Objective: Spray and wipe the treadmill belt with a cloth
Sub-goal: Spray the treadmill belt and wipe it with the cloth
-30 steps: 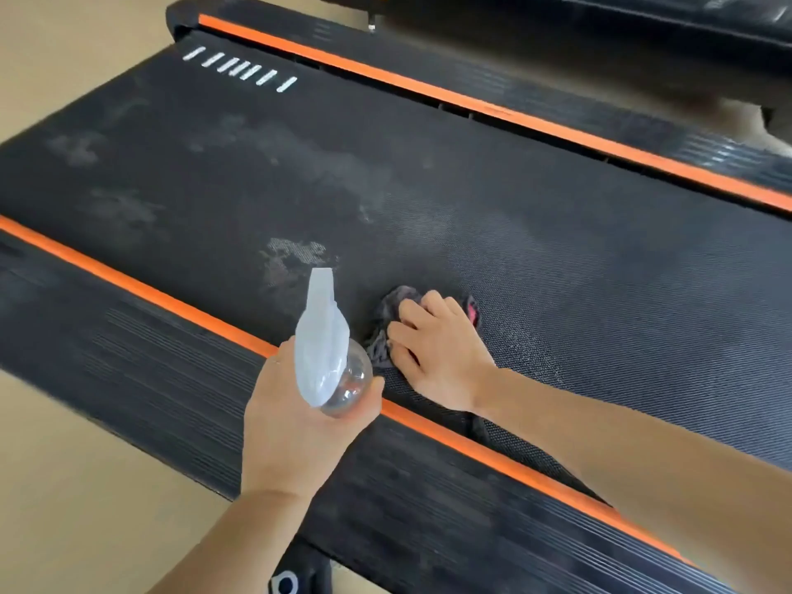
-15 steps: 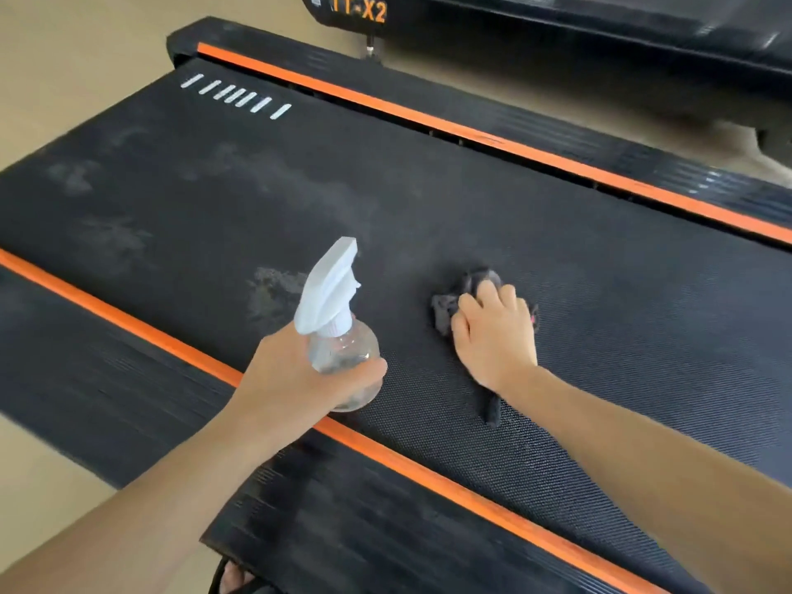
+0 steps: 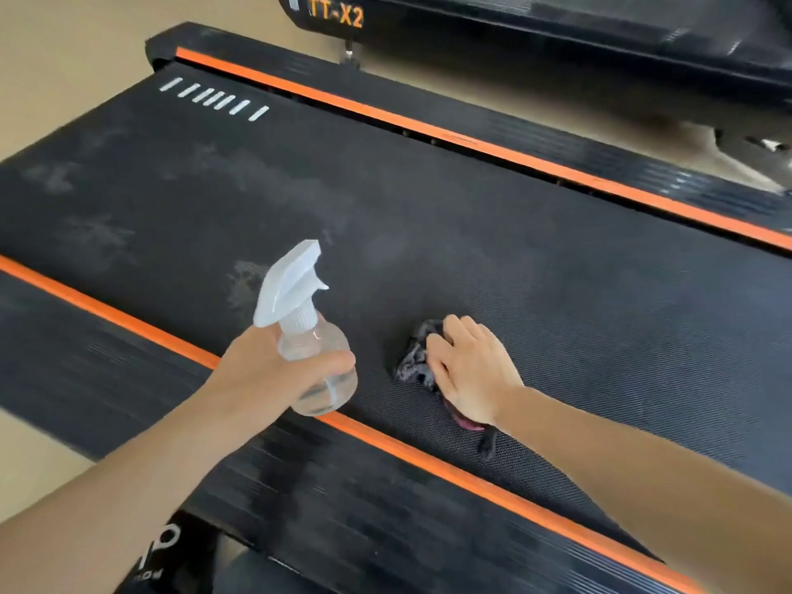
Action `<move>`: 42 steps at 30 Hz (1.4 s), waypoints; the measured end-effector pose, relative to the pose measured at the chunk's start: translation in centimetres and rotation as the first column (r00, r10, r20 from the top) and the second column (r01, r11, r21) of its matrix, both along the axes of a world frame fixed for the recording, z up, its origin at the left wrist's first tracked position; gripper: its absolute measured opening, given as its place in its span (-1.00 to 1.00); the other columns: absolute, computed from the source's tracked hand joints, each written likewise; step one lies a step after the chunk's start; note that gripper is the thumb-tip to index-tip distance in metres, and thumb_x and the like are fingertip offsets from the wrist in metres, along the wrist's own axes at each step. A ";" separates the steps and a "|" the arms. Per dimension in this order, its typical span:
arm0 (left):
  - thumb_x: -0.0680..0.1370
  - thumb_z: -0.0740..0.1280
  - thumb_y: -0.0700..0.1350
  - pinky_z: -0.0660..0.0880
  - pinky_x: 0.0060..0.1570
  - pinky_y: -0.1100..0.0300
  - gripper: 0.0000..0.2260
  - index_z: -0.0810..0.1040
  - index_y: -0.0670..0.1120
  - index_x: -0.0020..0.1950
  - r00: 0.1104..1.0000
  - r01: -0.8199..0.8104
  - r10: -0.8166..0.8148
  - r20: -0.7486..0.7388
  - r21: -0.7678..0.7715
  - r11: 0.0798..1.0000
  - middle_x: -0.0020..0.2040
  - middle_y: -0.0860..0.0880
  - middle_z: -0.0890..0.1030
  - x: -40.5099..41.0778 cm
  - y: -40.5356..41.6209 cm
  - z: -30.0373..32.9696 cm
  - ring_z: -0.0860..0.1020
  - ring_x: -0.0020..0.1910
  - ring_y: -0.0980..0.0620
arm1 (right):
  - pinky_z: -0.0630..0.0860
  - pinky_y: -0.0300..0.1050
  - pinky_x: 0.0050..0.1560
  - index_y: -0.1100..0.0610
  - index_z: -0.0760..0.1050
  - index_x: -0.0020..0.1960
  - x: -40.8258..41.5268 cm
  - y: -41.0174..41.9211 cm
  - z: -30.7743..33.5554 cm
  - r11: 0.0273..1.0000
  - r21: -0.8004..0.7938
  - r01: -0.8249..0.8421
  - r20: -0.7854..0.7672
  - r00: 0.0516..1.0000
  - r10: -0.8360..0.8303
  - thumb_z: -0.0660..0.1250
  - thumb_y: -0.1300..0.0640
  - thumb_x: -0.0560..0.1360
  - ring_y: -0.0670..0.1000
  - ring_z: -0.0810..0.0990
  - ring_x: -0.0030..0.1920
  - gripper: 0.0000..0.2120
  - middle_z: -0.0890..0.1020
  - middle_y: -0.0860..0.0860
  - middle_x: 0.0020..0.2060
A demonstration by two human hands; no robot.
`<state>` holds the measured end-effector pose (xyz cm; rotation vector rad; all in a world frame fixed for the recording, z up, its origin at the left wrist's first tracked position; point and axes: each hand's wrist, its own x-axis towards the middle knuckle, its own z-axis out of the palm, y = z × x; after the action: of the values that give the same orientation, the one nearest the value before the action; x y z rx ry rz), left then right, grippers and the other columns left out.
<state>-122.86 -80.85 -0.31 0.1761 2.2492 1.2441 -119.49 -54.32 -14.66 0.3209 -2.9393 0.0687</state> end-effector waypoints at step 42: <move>0.54 0.44 0.15 0.57 0.09 0.04 -0.79 0.66 0.05 0.07 0.962 -0.207 0.239 0.130 -0.218 0.954 -0.21 0.06 0.76 -8.2 -8.2 2.7 0.69 -0.03 -0.08 | 0.39 0.14 0.12 0.14 0.50 0.18 -11.4 -6.0 0.2 0.751 -0.026 0.659 0.130 0.747 -0.652 0.02 -0.01 0.64 0.26 0.42 0.19 -0.64 0.47 0.18 0.23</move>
<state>-131.05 -89.01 2.35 -0.2514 2.2867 1.0874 -130.85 -60.34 -14.50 -0.7678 -2.9586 0.0920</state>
